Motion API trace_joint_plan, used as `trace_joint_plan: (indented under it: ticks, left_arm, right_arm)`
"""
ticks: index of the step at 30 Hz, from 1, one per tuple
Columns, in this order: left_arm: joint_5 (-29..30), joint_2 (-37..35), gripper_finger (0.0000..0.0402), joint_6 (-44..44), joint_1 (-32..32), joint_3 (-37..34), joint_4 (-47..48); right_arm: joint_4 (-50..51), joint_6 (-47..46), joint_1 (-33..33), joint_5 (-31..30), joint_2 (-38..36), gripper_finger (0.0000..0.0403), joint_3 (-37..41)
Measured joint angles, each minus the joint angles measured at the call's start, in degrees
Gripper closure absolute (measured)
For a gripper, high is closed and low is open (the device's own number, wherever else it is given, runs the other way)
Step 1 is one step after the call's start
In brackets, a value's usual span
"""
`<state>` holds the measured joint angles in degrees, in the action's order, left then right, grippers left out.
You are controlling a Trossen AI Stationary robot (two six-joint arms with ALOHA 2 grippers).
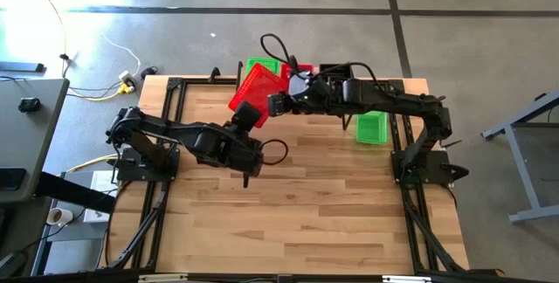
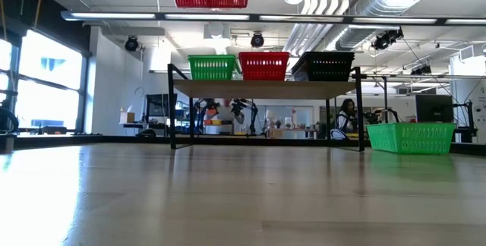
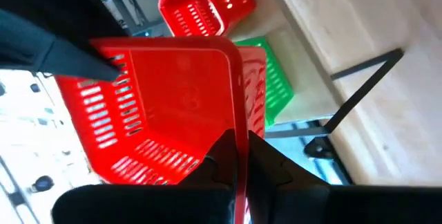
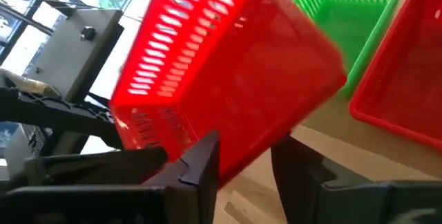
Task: Stack baskets on shelf by color
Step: Stack the red bin on top of the stacked red bins on the shelf
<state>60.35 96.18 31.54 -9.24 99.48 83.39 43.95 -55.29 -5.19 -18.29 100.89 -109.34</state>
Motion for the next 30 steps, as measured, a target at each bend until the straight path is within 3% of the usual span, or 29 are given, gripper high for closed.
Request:
trace_joint_plan:
  ticks: [10, 18, 30]
  left_arm:
    - [0.31, 0.39, 0.0400, -1.35, 0.20, 0.00, -0.26]
    - [-2.56, 0.39, 0.0356, -6.61, 0.11, 0.11, -1.29]
    - [-3.21, 0.26, 0.0229, -17.03, -0.78, 0.15, -1.11]
  right_arm:
    - [-0.17, 3.11, -0.05, 0.19, 0.14, 0.0395, 0.00]
    - [0.87, 6.93, -0.66, -0.83, 0.27, 0.0400, 0.07]
    - [1.40, 9.42, -3.84, -0.47, 0.20, 0.0403, 0.02]
